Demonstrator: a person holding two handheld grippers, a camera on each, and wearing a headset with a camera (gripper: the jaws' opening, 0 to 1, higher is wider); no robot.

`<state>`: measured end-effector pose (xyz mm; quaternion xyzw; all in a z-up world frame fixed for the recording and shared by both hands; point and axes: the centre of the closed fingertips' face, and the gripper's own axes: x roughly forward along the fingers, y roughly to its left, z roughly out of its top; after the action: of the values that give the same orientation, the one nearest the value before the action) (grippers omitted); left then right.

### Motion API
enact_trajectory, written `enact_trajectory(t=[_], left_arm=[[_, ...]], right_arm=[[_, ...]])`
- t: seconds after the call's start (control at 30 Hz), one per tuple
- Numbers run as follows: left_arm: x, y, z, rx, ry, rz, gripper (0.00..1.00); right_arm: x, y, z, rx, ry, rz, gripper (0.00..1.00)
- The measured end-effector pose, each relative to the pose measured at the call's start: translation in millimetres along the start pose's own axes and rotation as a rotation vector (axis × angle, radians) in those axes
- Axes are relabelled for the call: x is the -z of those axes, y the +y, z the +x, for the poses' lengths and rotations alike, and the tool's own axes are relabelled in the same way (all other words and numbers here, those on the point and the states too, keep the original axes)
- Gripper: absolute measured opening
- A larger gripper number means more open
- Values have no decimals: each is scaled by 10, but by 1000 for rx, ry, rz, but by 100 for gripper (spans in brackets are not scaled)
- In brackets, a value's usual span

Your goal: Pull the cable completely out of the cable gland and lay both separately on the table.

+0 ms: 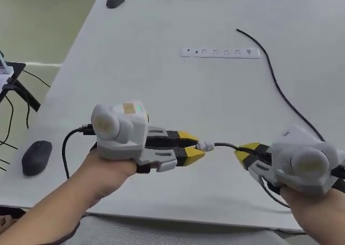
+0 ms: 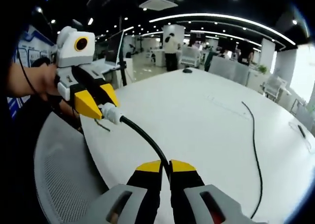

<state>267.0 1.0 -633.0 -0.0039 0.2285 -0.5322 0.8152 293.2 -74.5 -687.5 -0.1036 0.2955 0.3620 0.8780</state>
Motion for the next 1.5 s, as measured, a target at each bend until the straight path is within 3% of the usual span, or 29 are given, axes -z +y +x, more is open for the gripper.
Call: enact_trajectory(t=[0.2,0.33,0.5,0.77,1.27,1.43,1.5], left_arm=[[9,1,-5,1,1,-2,15],[14,-4,-12,-4,-2,0,15],[39,7,-24,-12,1,-1,15],[29,23,-54,-18,-1,-8,15],[1,33,-97,-6,-5,-19,15],[38,24,-95,-1,3,-21,15],[56,30,-96,-2,6,-21,15]], right_arm=[[138,-163,15,45,-4,149,0],[224,-214,12,63,3,208,0],[266,-200,17,64,8,246,0],[216,-193,-23,61,-9,238,0],[141,-63,-73,40,0,107,4],[-53,29,-123,16,-20,-45,12],[-141,77,-136,15,-16,-159,14]])
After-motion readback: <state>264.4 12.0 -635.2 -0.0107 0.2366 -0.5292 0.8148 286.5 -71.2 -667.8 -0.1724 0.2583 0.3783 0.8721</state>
